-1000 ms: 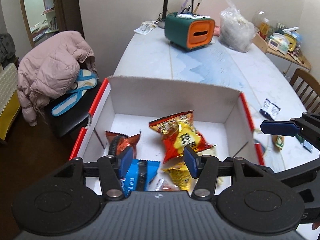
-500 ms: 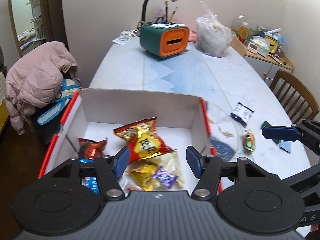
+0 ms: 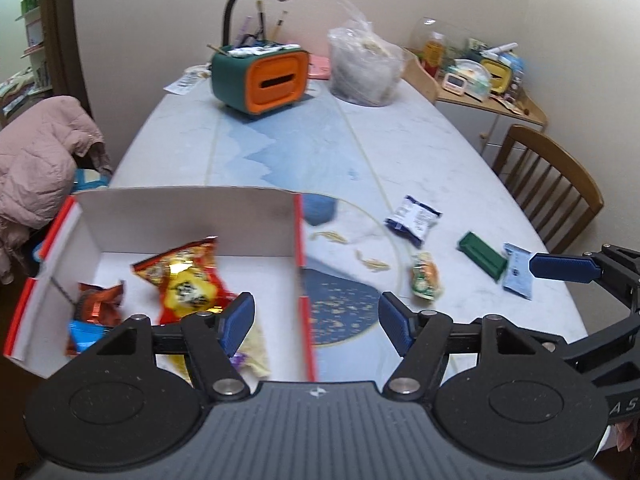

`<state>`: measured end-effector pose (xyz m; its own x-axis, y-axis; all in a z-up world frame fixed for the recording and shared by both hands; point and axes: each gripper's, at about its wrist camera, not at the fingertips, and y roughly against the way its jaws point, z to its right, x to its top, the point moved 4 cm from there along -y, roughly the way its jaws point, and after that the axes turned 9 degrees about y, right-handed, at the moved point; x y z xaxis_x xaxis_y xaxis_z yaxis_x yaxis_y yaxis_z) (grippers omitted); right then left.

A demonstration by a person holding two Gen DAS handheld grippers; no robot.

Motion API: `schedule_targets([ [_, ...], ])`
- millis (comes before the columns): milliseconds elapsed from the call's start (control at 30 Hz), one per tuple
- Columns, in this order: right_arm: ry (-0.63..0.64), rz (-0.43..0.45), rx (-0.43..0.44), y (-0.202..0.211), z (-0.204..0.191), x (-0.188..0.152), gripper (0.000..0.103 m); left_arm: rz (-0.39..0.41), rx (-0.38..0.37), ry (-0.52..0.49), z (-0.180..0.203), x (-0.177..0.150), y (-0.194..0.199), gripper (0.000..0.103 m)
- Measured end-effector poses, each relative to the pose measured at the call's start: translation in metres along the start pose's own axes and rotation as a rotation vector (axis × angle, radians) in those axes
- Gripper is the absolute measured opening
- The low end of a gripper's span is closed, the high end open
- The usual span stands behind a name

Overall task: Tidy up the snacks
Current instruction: 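Move both grippers back toward the remaining snacks, then lower the left gripper to the egg-yolk pastry while the right gripper reaches the light blue packet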

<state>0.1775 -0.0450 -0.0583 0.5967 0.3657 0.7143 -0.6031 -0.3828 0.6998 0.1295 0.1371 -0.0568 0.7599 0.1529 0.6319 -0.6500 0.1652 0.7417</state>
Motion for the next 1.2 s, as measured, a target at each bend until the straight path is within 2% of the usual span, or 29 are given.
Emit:
schedule_targets([
  [100, -0.025, 0.002, -0.01, 0.007, 0.017, -0.01, 0.099, -0.011, -0.023, 0.0, 0.016, -0.004, -0.006, 0.074],
  [267, -0.062, -0.001, -0.041, 0.016, 0.047, -0.026, 0.102, -0.029, -0.043, -0.013, 0.044, -0.012, -0.018, 0.074],
  [633, -0.176, -0.027, -0.137, 0.023, 0.124, -0.065, 0.103, -0.054, -0.042, -0.029, 0.09, -0.017, -0.055, 0.074],
  [900, -0.222, -0.085, -0.205, 0.004, 0.165, -0.087, 0.103, -0.103, -0.025, -0.044, 0.113, -0.016, -0.096, 0.074],
  [1200, -0.292, -0.144, -0.264, -0.035, 0.2, -0.094, 0.102, -0.172, 0.009, -0.058, 0.128, -0.012, -0.145, 0.074],
])
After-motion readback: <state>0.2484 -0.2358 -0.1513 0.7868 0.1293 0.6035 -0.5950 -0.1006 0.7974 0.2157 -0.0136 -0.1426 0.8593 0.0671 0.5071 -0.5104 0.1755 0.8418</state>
